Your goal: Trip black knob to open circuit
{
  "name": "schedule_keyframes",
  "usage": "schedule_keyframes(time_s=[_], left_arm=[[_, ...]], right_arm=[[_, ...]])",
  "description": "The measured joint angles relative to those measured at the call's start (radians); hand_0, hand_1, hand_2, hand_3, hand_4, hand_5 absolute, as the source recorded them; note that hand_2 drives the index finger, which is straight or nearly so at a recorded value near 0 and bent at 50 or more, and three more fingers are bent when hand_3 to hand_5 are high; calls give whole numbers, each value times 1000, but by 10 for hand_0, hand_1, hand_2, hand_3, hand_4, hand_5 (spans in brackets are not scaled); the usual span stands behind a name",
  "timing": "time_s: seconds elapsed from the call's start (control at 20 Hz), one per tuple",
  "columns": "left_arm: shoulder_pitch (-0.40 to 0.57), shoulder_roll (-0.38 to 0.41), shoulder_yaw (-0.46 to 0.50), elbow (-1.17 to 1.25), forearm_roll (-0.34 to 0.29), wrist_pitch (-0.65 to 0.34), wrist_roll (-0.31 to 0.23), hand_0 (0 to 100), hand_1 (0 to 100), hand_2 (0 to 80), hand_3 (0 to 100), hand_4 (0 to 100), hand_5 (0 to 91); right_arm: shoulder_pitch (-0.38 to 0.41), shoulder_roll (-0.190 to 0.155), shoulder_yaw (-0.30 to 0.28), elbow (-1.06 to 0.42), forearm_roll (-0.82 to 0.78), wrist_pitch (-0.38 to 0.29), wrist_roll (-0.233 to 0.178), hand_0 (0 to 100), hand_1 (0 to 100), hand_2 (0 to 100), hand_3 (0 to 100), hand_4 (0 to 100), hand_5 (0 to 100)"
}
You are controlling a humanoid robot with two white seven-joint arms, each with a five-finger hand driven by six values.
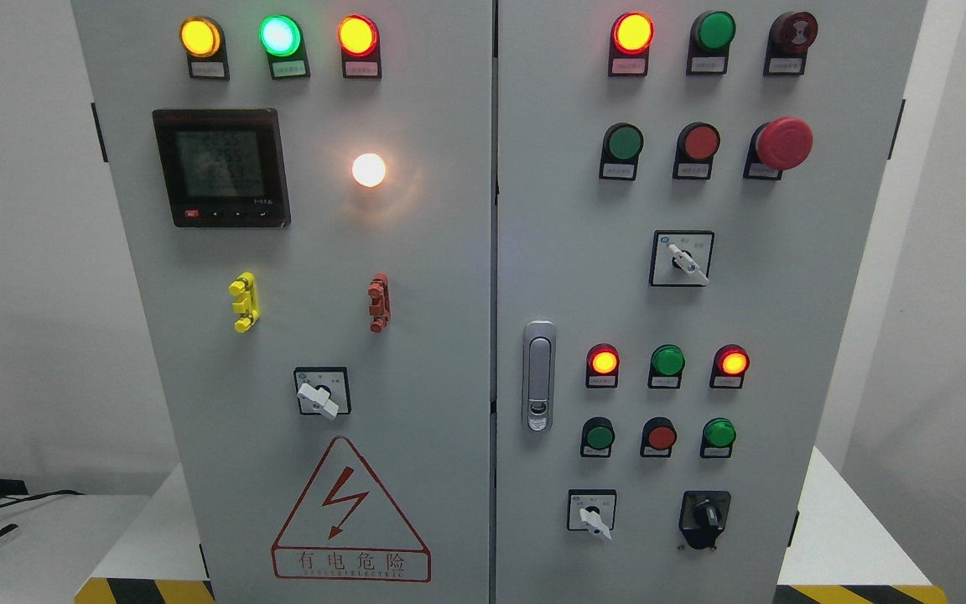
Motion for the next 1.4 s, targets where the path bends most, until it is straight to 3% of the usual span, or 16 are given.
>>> schedule_keyframes(time_s=[0.3,0.7,1.15,1.4], left_arm=[[0,0,0,0,0,0,0,120,389,0,0,0,0],[0,0,0,0,0,0,0,120,389,0,0,0,0],[0,0,0,0,0,0,0,120,389,0,0,0,0],[0,0,0,0,0,0,0,120,389,0,0,0,0]], right_arm=[[-106,10,38,-23,72,170,-117,284,635,354,815,956,996],[-230,20,88,-37,121,400,-157,327,632,439,885,971,997],[-318,27,123,-21,124,463,-164,409,586,484,914,978,997],[-363,32,152,-5,123,476,-161,353,570,492,916,981,998]])
